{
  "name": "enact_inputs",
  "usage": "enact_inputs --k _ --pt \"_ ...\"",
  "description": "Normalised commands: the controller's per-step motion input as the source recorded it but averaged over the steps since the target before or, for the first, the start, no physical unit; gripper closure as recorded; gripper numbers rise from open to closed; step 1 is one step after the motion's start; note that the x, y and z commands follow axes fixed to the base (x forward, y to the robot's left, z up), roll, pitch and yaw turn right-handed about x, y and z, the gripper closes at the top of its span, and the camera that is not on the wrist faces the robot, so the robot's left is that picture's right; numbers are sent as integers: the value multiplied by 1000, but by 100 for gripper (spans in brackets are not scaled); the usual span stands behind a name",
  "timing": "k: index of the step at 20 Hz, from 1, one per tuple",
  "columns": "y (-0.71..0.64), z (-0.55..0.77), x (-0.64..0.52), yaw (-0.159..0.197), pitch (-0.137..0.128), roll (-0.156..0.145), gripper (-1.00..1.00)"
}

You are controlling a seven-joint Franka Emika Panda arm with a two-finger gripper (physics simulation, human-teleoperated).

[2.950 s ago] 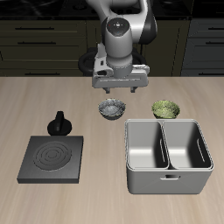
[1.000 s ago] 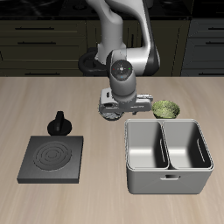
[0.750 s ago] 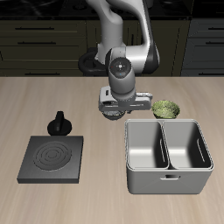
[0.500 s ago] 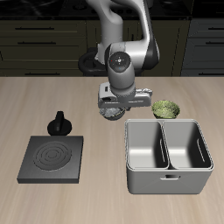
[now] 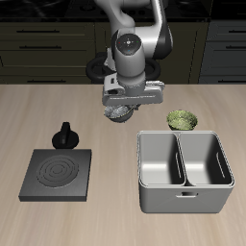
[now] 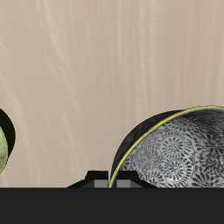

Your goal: Place the black bowl on the flat stove

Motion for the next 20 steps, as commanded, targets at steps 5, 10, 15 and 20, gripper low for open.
enact_inputs --k 5,10,15,20 --pt "-146 540 -49 33 -94 -26 100" --pt "-73 350 8 7 -44 -8 100" --pt "-23 346 -3 -4 -37 14 100" --pt "-69 540 -54 -2 -93 -3 100"
